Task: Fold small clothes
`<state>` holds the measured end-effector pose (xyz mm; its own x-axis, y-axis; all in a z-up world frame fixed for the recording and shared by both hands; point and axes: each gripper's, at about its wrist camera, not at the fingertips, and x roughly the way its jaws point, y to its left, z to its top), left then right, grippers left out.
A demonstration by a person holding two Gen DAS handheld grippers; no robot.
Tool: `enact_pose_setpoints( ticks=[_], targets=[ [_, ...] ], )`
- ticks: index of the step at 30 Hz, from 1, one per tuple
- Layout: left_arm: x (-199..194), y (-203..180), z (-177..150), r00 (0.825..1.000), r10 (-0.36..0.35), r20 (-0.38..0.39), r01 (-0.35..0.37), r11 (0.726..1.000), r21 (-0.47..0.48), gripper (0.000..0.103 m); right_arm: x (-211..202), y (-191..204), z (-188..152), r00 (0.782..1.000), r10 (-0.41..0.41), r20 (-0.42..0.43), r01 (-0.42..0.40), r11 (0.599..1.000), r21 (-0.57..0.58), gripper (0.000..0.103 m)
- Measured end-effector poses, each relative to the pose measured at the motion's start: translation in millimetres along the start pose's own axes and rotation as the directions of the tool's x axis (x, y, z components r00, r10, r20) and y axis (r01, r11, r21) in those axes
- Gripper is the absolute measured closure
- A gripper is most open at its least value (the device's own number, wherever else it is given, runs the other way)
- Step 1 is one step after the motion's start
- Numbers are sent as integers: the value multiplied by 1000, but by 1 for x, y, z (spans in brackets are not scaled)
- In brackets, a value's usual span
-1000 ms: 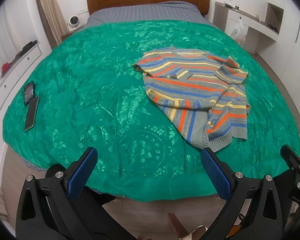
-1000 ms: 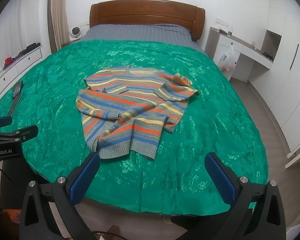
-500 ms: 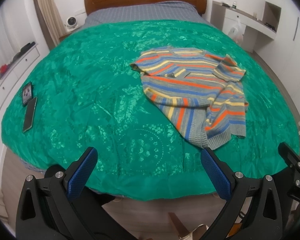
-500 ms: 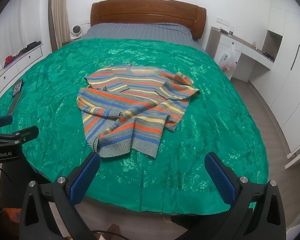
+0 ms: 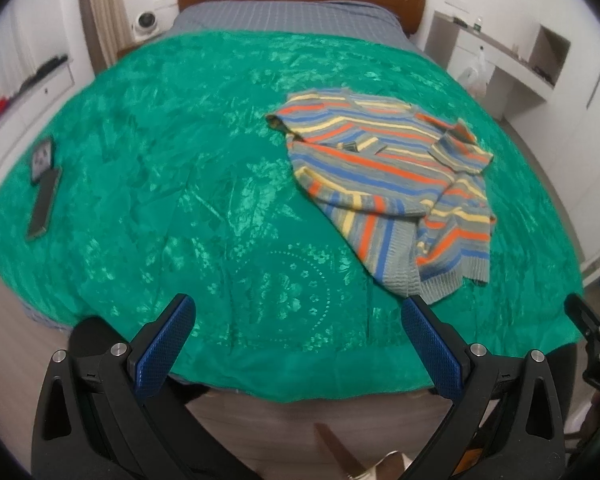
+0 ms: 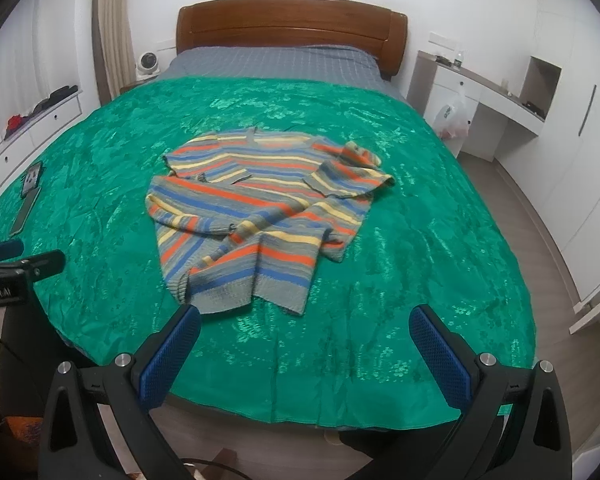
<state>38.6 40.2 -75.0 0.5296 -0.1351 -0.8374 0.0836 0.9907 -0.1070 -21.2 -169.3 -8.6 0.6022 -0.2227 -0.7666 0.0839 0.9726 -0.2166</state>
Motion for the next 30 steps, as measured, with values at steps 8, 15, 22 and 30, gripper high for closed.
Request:
enact_pose_setpoints(
  ticks=[8, 15, 22, 30],
  targets=[
    [51, -32, 8, 987, -145, -72, 152, 982, 110, 1, 68, -37, -12, 995, 74, -69, -72, 997, 26, 0],
    [62, -43, 41, 976, -207, -71, 211, 975, 67, 1, 174, -56, -8, 913, 380, -148, -347, 915, 206, 30],
    [61, -12, 23, 988, -127, -83, 133, 988, 73, 1, 159, -59, -24, 826, 544, -144, -494, 824, 279, 95],
    [125, -61, 64, 938, -283, -198, 284, 959, -25, 1, 114, -85, -66, 884, 426, -193, -373, 891, 257, 95]
  ],
)
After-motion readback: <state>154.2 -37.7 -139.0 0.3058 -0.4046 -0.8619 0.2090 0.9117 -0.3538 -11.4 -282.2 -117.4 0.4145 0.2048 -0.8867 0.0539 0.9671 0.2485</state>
